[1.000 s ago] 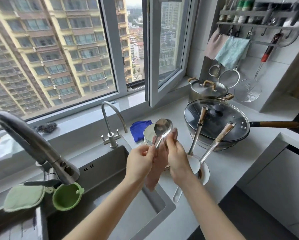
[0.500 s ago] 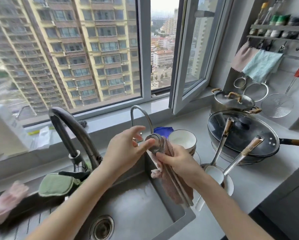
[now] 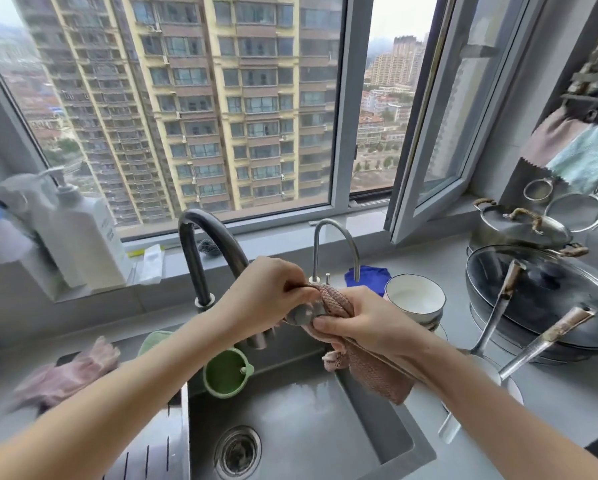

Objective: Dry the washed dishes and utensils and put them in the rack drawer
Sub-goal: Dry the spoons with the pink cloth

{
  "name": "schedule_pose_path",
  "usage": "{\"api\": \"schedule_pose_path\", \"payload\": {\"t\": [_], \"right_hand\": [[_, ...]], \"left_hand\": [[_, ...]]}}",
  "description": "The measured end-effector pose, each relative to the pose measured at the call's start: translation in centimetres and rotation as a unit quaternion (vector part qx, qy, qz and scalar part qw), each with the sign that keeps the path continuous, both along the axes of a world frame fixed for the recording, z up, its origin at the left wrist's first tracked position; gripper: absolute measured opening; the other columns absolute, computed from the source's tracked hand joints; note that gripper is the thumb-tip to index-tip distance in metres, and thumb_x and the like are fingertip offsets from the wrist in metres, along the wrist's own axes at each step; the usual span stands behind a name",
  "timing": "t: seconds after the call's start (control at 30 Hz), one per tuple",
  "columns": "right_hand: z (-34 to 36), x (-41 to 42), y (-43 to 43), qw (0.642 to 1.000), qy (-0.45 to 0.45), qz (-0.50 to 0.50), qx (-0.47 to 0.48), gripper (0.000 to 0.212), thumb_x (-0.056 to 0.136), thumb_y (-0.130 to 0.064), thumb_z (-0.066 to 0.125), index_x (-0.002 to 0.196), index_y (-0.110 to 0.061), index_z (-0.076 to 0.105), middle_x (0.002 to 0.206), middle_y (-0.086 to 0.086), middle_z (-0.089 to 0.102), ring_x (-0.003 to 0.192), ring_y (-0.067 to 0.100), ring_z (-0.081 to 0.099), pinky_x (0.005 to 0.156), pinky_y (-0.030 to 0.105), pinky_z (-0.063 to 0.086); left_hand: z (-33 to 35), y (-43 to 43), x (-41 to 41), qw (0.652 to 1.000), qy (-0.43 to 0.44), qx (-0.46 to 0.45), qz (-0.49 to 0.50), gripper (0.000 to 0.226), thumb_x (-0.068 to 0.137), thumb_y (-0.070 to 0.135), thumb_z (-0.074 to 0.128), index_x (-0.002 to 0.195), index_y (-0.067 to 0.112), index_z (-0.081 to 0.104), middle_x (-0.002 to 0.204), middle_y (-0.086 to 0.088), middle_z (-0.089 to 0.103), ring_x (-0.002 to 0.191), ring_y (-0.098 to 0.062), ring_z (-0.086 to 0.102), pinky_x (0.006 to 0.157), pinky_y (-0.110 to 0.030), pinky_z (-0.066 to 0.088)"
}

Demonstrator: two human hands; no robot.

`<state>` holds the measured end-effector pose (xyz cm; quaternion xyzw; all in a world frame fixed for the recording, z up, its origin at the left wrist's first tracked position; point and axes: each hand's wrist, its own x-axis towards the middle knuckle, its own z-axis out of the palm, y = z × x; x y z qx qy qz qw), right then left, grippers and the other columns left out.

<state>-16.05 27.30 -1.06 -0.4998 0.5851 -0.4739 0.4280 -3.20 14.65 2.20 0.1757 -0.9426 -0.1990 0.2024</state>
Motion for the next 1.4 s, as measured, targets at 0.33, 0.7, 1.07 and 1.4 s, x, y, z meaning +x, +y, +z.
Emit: {"api": "schedule_pose_path", "payload": {"t": [0.33,0.7,1.07,1.4], "right_hand": [[3.6,0.2,-1.7,0.999,0.028,0.026,-0.016,0.029,0.084,-0.013,0.069,0.088,0.012,0.054,0.063,0.008,0.046,0.056,0.019,0.042,0.056,0.034,0.052],[10.9,6.9,-12.4,0.991,0.105,0.044,-0.065,0.002,0.084,-0.007,0.066,0.085,-0.008,0.068,0.061,-0.005,0.067,0.049,0.005,0.057,0.052,0.022,0.051],[11.3,20.4,-24.8,0.984,0.120,0.116,-0.065,0.012,0.082,-0.010,0.072,0.081,-0.001,0.063,0.057,0.000,0.059,0.051,0.012,0.057,0.056,0.031,0.055],[10.1,28.2,-30.2,0.972,0.150,0.171,-0.055,0.025,0.083,-0.009,0.070,0.079,0.008,0.052,0.056,0.003,0.052,0.052,0.023,0.056,0.060,0.060,0.055]], "left_hand": [[3.9,-5.5,6.4,0.983,0.161,-0.054,0.065,0.011,0.082,0.017,0.071,0.077,0.007,0.074,0.064,0.006,0.065,0.057,-0.002,0.059,0.054,-0.013,0.045],[7.8,-11.8,18.6,0.960,0.193,0.118,0.164,0.015,0.090,0.020,0.059,0.085,0.009,0.067,0.058,0.000,0.067,0.043,-0.011,0.059,0.044,-0.021,0.048],[13.0,-19.5,39.7,0.814,0.302,-0.155,0.471,0.027,0.090,0.023,0.058,0.079,0.002,0.070,0.045,-0.004,0.055,0.043,-0.001,0.056,0.046,-0.015,0.035],[17.9,-25.5,47.1,0.720,0.124,-0.436,0.525,0.027,0.086,0.015,0.054,0.066,-0.003,0.061,0.067,-0.027,0.062,0.060,-0.043,0.060,0.052,-0.041,0.043]]}}
